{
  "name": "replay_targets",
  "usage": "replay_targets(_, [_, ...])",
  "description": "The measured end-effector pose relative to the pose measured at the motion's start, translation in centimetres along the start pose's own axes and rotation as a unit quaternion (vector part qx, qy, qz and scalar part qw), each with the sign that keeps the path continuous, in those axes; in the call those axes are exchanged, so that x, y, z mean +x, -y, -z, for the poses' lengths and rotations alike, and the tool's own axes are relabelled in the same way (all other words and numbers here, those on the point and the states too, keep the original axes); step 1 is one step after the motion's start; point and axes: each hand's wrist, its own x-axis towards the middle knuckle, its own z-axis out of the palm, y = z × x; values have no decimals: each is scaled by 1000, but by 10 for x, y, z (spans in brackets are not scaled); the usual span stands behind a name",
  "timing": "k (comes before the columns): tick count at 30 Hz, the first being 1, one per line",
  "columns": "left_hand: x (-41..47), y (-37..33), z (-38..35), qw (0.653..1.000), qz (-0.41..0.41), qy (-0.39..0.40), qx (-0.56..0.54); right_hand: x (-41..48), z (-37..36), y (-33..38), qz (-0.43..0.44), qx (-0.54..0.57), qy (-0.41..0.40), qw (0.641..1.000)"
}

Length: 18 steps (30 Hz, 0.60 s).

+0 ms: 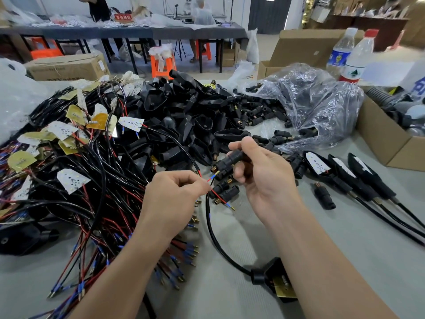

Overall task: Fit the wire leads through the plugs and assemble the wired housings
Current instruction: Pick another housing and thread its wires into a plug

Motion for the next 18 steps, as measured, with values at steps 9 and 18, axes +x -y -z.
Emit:
replay_targets(9, [0,0,2,998,-26,-56,-24,-1,3,4,8,-67,48,997])
replay_targets(18, [-3,-2,3,995,-33,-81,-37,-2,2,3,-22,-35,71,997])
